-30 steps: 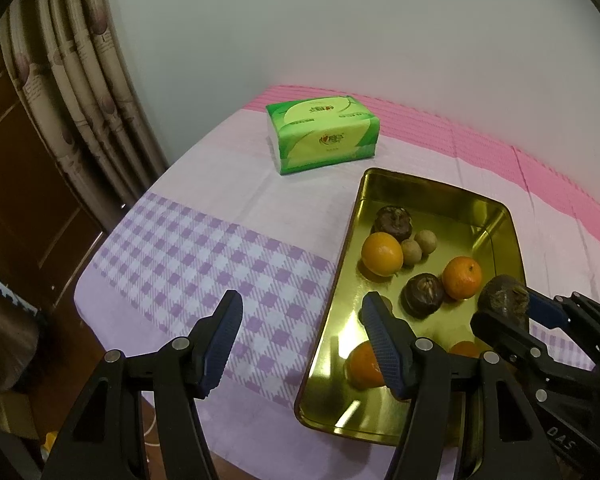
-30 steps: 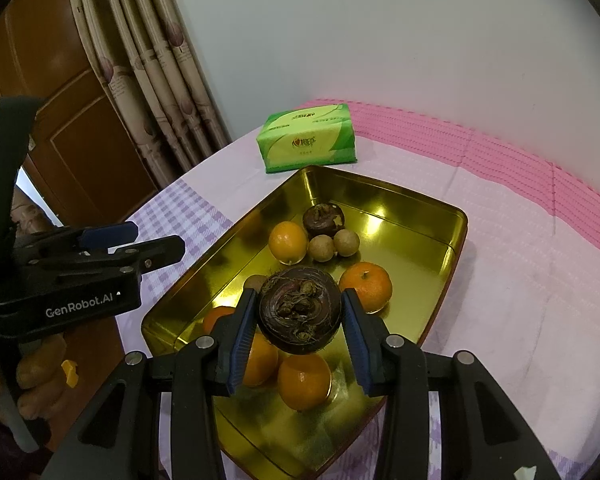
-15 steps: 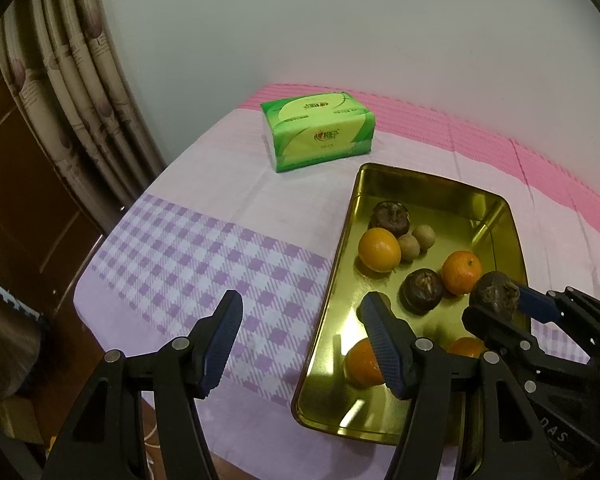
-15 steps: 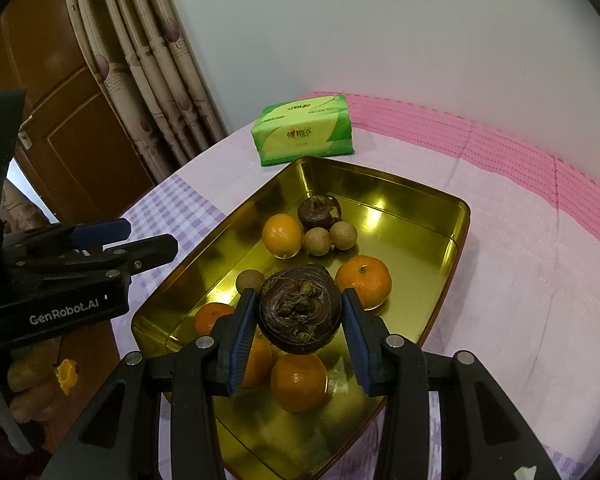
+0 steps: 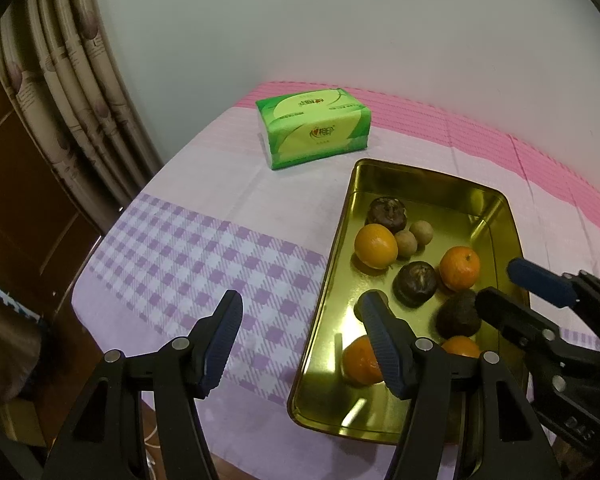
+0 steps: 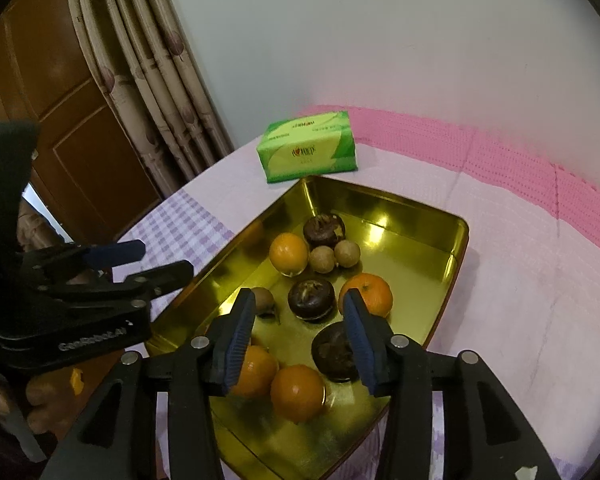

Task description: Organize fruits

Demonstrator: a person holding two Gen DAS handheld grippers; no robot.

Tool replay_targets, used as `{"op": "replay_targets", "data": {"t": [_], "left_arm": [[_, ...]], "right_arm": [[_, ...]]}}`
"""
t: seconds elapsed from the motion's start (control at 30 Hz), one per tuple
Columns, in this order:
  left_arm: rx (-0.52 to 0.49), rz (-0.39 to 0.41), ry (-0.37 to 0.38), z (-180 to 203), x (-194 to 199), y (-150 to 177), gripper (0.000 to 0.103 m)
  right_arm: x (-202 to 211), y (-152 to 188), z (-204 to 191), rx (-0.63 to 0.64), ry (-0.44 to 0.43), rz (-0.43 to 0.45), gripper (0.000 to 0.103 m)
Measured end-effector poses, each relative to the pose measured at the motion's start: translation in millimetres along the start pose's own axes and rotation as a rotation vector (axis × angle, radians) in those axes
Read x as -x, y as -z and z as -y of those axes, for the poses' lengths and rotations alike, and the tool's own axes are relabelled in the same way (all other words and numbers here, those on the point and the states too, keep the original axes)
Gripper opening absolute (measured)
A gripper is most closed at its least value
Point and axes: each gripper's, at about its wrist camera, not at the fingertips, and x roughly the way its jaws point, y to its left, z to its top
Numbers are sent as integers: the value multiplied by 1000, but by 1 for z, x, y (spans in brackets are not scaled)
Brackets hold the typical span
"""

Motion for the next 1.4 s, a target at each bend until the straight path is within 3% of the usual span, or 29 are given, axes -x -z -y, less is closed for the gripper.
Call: {"op": "replay_targets", "data": {"t": [0.23,0.5,0.63,0.87,1.13,1.4], "left_arm": [[-3,9,10,3,3,0,63],[-17,87,19,11,27,0,63],[26,126,41,12,50,0,64],[33,219,-3,17,95,9,69],[39,313,-13,10,138,32,79],[18,337,22,6,157,49,85]], "right_arm": [[34,8,-13,72,99,104,69],[80,13,-22,135,238,245,90],[103,16,-31,165,293,305,94],[147,22,-40,176,332,385,100],[174,37,-49,149,380,419,102],[186,47,-66,170,402,426,102]]}}
